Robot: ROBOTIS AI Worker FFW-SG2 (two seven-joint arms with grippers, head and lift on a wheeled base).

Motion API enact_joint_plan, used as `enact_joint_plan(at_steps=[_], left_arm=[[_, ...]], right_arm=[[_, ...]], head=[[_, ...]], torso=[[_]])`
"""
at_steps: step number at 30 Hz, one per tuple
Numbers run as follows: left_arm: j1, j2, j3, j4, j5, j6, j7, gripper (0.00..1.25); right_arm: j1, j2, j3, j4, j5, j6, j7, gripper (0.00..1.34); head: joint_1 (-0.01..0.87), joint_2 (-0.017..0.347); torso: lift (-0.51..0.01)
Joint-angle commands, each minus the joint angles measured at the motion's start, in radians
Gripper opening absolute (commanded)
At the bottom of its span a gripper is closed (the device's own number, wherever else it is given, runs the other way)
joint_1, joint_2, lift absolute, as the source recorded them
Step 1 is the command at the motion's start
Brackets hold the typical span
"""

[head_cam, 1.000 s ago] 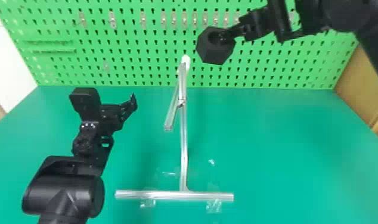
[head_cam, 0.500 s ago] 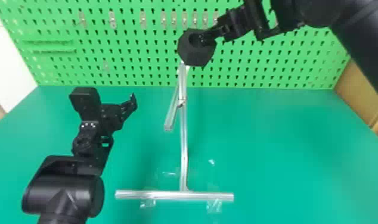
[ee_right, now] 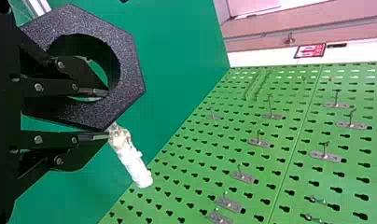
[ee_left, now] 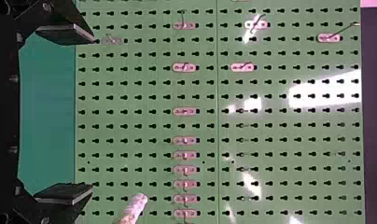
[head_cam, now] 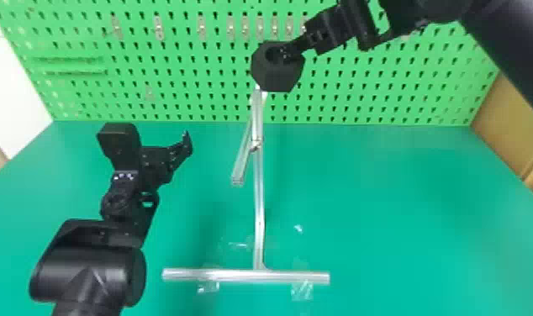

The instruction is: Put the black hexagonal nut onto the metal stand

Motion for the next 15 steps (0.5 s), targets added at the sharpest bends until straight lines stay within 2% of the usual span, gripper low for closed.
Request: enact_joint_plan(at_steps=[1, 4, 8, 15], left_arm=[[-0.001, 0.004, -0.003, 0.0, 0.0, 0.0, 0.0, 1.09], [-0.001, 0.007, -0.006, 0.0, 0.0, 0.002, 0.0, 1.09], [-0.005, 0.008, -0.01, 0.0, 0.0, 0.005, 0.0, 1.09], [-0.004, 0.01, -0.01, 0.0, 0.0, 0.005, 0.0, 1.09]], right_arm=[[-0.032, 0.007, 0.019, 0.043, -0.028, -0.007, 0.0, 0.23], [-0.052, 0.015, 0.028, 0.071, -0.049, -0.006, -0.001, 0.23], [-0.07, 0.024, 0.042, 0.118, -0.12, -0.009, 0.0, 0.23], [-0.083, 0.03, 0.07, 0.135, -0.143, -0.009, -0.001, 0.23]], head=[[0.693, 0.081], [0.693, 0.081], [0.693, 0.081], [0.693, 0.081]], torso=[[-0.001], [-0.001], [-0.001], [-0.001]])
